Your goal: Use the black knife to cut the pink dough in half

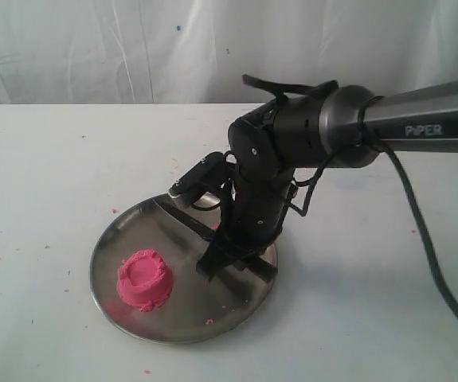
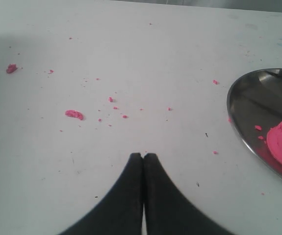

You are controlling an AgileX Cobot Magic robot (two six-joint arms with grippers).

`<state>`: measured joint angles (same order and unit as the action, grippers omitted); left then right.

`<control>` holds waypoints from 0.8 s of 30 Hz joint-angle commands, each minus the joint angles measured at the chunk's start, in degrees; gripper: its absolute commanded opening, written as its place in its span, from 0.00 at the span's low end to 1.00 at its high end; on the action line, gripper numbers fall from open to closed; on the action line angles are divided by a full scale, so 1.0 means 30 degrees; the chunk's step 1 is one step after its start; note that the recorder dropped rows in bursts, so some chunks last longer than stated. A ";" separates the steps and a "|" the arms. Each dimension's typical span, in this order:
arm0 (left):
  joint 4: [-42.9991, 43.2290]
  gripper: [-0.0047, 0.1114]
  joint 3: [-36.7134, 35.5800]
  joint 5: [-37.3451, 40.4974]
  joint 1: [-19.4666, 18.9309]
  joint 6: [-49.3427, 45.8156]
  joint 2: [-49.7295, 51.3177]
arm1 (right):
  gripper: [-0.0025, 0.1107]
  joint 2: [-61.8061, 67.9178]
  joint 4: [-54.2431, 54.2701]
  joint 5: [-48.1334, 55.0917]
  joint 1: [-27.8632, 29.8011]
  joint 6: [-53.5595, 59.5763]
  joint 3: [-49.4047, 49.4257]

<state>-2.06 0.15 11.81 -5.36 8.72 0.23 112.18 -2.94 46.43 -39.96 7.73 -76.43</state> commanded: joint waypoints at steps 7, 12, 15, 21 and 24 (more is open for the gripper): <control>-0.0154 0.04 -0.0051 -0.0066 0.0106 -0.0052 -0.0077 | 0.15 -0.2125 0.0353 0.6547 0.0004 -0.0148 0.0060; -0.0154 0.04 -0.0051 -0.0066 0.0106 -0.0052 -0.0077 | 0.15 -0.2125 0.0545 0.6195 0.0004 0.0051 0.1565; -0.0154 0.04 -0.0051 -0.0066 0.0106 -0.0052 -0.0077 | 0.15 -0.2125 0.0545 0.4737 0.0004 -0.0032 0.2182; -0.0154 0.04 -0.0051 -0.0066 0.0106 -0.0052 -0.0077 | 0.15 -0.2125 0.0631 0.1554 0.0004 -0.0146 0.2770; -0.0154 0.04 -0.0051 -0.0066 0.0106 -0.0052 -0.0077 | 0.15 -0.2049 0.0685 0.1341 0.0004 -0.0146 0.2965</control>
<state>-2.06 0.15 11.81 -5.36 8.72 0.23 106.50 -1.13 51.70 -39.96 7.55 -68.31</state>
